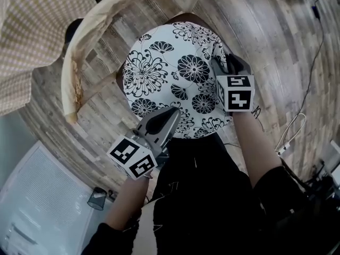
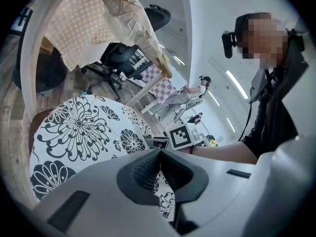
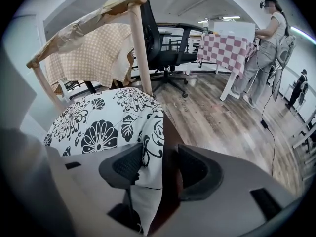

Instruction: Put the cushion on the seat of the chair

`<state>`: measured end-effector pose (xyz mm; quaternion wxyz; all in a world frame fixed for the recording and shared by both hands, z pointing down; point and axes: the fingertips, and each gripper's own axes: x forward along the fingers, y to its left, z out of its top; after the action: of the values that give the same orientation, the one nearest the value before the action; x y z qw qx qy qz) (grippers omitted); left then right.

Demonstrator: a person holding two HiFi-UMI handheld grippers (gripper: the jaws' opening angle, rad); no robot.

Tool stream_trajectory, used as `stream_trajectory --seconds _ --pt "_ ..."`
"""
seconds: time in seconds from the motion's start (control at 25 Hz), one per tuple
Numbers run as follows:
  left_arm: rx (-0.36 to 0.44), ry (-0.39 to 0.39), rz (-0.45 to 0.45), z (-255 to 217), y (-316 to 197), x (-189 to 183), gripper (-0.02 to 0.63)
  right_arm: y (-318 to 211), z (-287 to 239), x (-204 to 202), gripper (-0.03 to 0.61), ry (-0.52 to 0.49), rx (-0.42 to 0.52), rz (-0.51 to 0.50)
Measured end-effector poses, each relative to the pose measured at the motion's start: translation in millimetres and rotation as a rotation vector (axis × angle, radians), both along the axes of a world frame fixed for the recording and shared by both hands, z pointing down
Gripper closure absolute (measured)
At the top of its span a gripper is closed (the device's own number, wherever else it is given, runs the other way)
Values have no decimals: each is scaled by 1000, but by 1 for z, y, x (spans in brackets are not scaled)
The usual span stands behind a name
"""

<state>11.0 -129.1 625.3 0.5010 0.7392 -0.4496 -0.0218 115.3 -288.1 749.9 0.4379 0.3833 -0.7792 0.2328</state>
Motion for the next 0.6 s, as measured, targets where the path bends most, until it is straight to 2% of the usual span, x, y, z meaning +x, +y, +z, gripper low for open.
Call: stream_trajectory --seconds 0.12,0.32,0.6 --pt "0 0 0 0 1 1 598 -1 0 2 348 -3 8 8" --pt "3 2 4 -2 2 3 598 -3 -6 2 345 1 52 -22" --pt "21 -18 2 -15 0 1 598 -8 -16 13 345 29 73 4"
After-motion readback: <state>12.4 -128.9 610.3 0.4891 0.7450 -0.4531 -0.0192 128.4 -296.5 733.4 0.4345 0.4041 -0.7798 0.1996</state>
